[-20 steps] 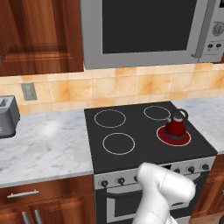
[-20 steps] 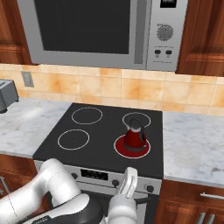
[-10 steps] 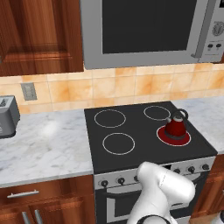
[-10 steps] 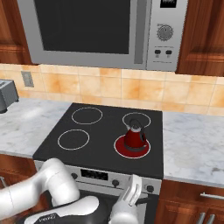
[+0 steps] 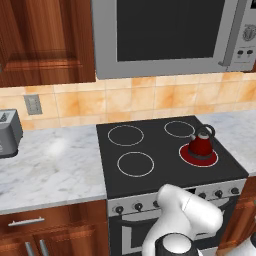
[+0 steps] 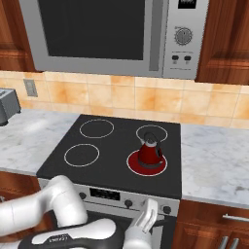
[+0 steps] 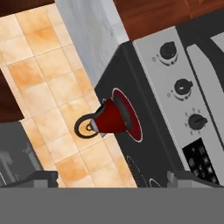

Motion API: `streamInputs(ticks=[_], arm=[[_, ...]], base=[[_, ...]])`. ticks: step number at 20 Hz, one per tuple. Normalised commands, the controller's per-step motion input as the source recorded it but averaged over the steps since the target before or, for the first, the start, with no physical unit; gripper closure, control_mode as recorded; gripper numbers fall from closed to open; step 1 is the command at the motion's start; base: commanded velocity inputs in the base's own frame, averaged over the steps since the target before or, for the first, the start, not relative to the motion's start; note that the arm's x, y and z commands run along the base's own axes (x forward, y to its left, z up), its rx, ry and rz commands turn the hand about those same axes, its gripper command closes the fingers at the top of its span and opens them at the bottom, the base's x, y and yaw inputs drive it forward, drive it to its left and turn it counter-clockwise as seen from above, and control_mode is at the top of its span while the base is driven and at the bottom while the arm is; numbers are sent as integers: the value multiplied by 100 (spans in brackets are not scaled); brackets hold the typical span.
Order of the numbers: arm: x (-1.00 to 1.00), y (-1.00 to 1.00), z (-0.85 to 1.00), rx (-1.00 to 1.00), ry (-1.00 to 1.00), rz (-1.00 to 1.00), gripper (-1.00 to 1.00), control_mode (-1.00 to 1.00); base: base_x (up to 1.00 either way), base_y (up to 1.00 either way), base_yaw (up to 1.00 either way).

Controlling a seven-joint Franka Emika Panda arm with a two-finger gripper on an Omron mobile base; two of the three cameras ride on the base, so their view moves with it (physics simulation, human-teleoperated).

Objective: The kettle is done boiling. Turn off the stove, then wait for 300 timesteps before moving the kettle to the dining table.

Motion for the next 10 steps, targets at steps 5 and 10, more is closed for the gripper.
streamInputs(ticks=[5,10], arm=[[5,-1,-21,6,0,0,-100,-100],[5,-3,-23,5,0,0,-100,-100]], base=[[0,0,0],[0,0,0]])
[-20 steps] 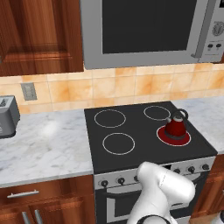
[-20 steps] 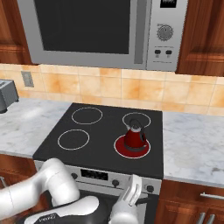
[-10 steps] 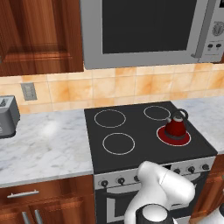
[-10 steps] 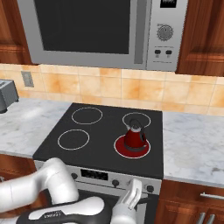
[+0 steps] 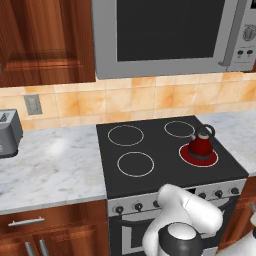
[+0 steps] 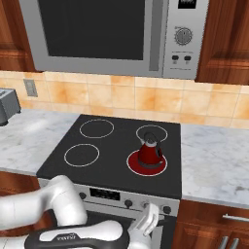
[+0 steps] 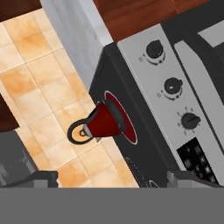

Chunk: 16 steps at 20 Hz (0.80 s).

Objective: The kettle is done boiling. Turn off the stove, then wait for 300 timesteps before moving the kettle to the dining table.

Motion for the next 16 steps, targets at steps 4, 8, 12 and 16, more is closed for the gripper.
streamInputs(ticks=[4,8,12,16], arm=[[11,-8,-21,5,0,-1,-100,-100],[20,-14,-15,2,0,-2,-100,-100],[15,-14,-16,1,0,-3,-100,-100],[9,-6,-19,0,-1,-1,-100,-100]], base=[[0,0,0],[0,0,0],[0,0,0],[0,0,0]])
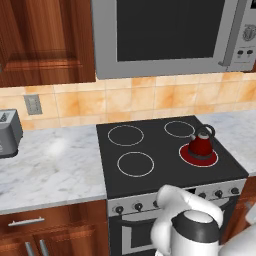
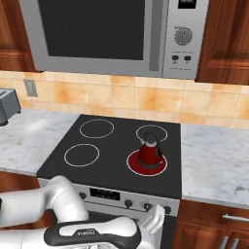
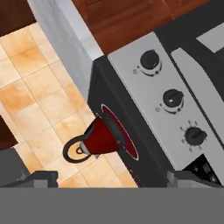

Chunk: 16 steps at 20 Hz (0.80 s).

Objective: The kettle is done boiling. Turn off the stove, then wait for 300 timesteps before moving the kettle to the dining table.

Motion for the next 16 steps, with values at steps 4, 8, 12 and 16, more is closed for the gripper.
streamInputs(ticks=[4,8,12,16], arm=[[15,-4,-25,0,0,0,-100,-100],[20,-10,-29,0,0,0,-100,-100],[15,-13,-28,0,-1,0,-100,-100],[7,-19,-27,0,-4,0,-100,-100]], base=[[0,0,0],[0,0,0],[0,0,0],[0,0,0]])
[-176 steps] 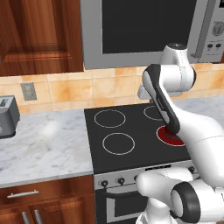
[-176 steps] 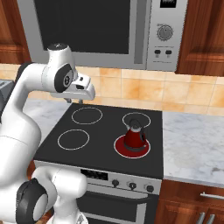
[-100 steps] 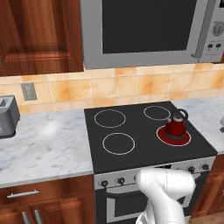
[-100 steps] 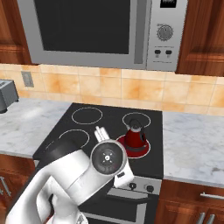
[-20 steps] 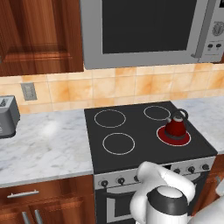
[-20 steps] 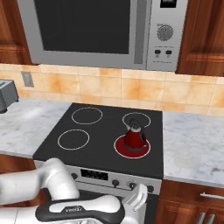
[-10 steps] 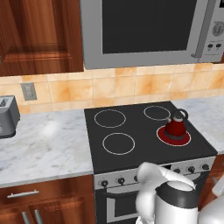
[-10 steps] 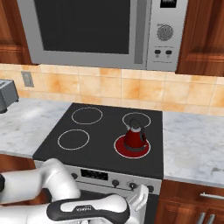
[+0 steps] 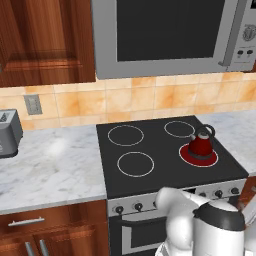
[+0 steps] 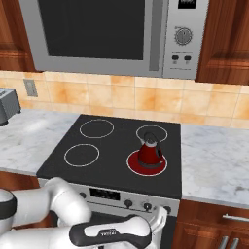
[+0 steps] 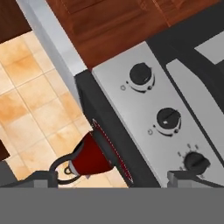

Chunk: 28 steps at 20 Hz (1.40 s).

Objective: The kettle is done boiling. Turn off the stove, then wait for 300 timesteps before moving the kettle to the dining table.

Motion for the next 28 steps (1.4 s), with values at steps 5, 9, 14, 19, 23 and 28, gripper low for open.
streamInputs(ticks=[5,9,14,19,23,28], arm=[[2,-21,-18,0,-7,0,-100,-100],[5,-16,-14,0,-6,0,-100,-100],[2,-12,-15,0,-5,0,-100,-100],[18,-3,-7,0,-1,0,-100,-100],[22,0,-6,0,0,0,-100,-100],[21,0,-10,0,0,0,-100,-100]], base=[[0,0,0],[0,0,0],[0,0,0],[0,0,0],[0,0,0],[0,0,0]])
